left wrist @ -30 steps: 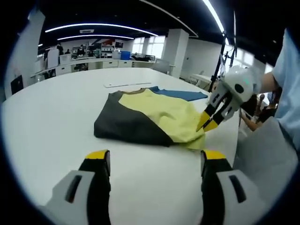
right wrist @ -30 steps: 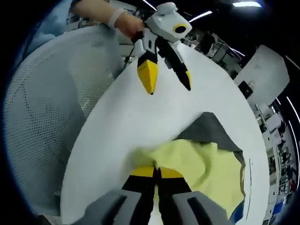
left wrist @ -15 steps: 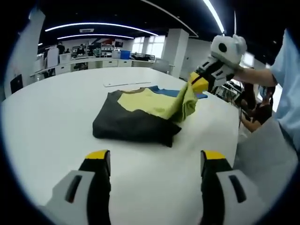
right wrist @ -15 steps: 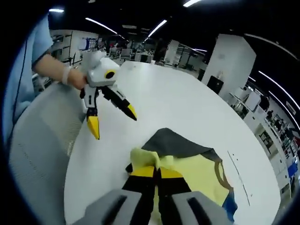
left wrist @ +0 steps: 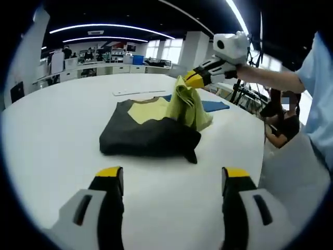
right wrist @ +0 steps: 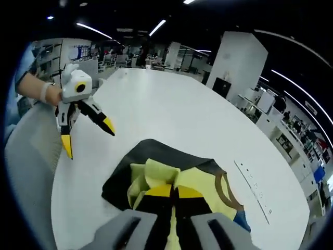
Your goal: Fold the garment on the visible template until the final outline fits inside the template.
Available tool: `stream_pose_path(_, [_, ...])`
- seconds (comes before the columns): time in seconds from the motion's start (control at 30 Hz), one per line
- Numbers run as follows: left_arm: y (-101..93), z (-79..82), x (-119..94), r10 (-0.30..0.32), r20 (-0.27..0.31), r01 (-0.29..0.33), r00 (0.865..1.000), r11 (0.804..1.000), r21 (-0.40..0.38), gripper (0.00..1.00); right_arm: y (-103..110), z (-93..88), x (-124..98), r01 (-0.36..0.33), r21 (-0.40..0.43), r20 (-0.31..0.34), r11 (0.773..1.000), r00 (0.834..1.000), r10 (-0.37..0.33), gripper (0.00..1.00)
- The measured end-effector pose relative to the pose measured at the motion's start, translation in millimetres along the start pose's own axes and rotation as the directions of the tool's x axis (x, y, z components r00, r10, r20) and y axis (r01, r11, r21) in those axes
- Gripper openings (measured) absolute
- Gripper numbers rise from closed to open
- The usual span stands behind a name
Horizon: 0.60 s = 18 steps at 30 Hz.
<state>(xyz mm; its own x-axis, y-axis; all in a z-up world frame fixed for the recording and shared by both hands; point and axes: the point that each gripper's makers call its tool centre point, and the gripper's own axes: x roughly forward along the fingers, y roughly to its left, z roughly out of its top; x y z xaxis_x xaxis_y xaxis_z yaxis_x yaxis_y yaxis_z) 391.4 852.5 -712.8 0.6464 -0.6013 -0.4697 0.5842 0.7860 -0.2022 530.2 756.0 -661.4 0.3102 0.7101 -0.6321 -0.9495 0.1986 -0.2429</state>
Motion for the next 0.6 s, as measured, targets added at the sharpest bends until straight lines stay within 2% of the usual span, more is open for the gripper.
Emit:
stream_pose_path(0.17, [-2.5,0.6,4.2,-0.003,0.003,0.003,1.000,1.000,-0.005,0.72,-15.1,-10.0,11.7,0.022,0.026,-0.026,0.999,0.999,-0.022,0.00])
stream_pose_path(0.33, [-5.5,0.8,10.0,-0.009,0.007,0.009,1.000,1.000,-0.015,0.69,-30.0,-29.5,24.7,0.035,0.075,-0.064,0.997,0.997,-0.030,0.00])
stream_pose_path(0.6, [-15.9,-0.2,20.5,-0.027,0.016,0.027,1.000,0.999,-0.042,0.67,-36.0,-63.6,39.8,0.049,0.152,-0.126,0.987,0.992,-0.030,0.00])
